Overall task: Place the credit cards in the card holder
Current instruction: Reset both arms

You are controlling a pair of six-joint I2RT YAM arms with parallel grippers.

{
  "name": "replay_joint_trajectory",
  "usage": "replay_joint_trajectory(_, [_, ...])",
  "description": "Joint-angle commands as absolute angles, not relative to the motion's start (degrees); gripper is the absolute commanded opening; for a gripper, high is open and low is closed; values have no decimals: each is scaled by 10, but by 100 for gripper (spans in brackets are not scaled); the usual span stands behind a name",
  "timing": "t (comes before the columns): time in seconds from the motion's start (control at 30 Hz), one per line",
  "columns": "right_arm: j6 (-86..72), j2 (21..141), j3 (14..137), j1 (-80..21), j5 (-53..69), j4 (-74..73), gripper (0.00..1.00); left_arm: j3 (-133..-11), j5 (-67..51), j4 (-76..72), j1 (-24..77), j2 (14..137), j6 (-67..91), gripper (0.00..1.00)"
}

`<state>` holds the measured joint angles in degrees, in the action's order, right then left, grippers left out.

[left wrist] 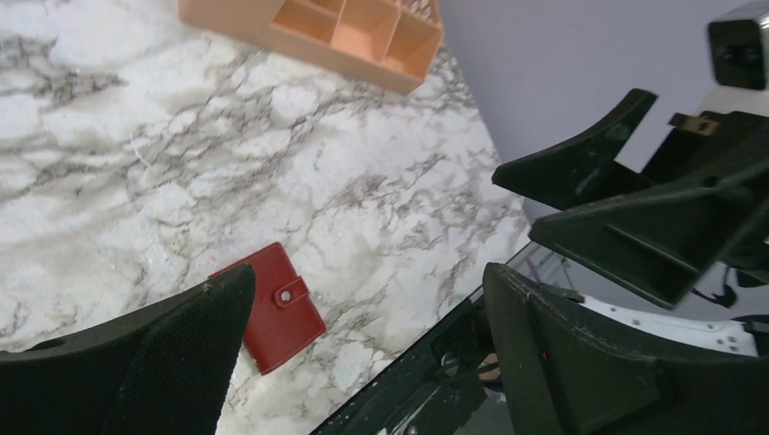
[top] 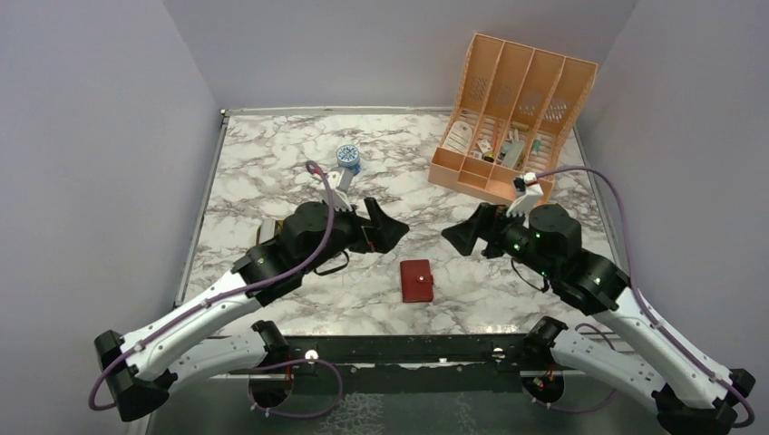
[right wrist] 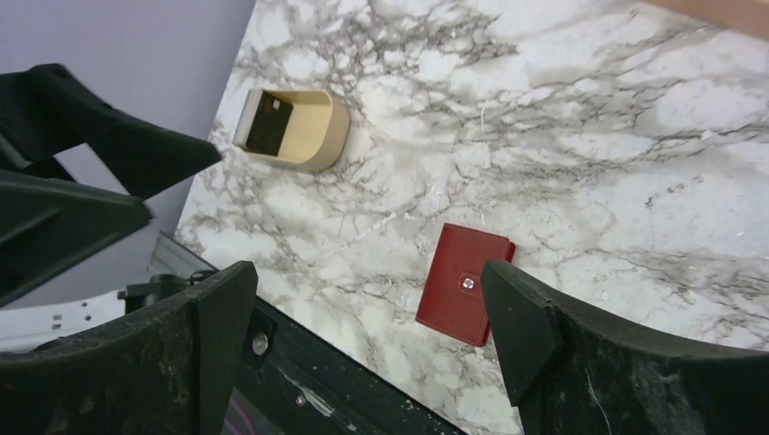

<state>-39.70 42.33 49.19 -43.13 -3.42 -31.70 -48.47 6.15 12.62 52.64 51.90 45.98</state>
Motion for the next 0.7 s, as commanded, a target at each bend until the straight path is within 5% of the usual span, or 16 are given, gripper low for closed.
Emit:
replay_joint_trajectory(0.0, [-387,390,530,-432,-107,-369,96,-532,74,175,531,464,403,99])
replay_joint_trajectory(0.67, [-451,311,508,-432,-192,-402,96,-479,106,166,530,375,390,99])
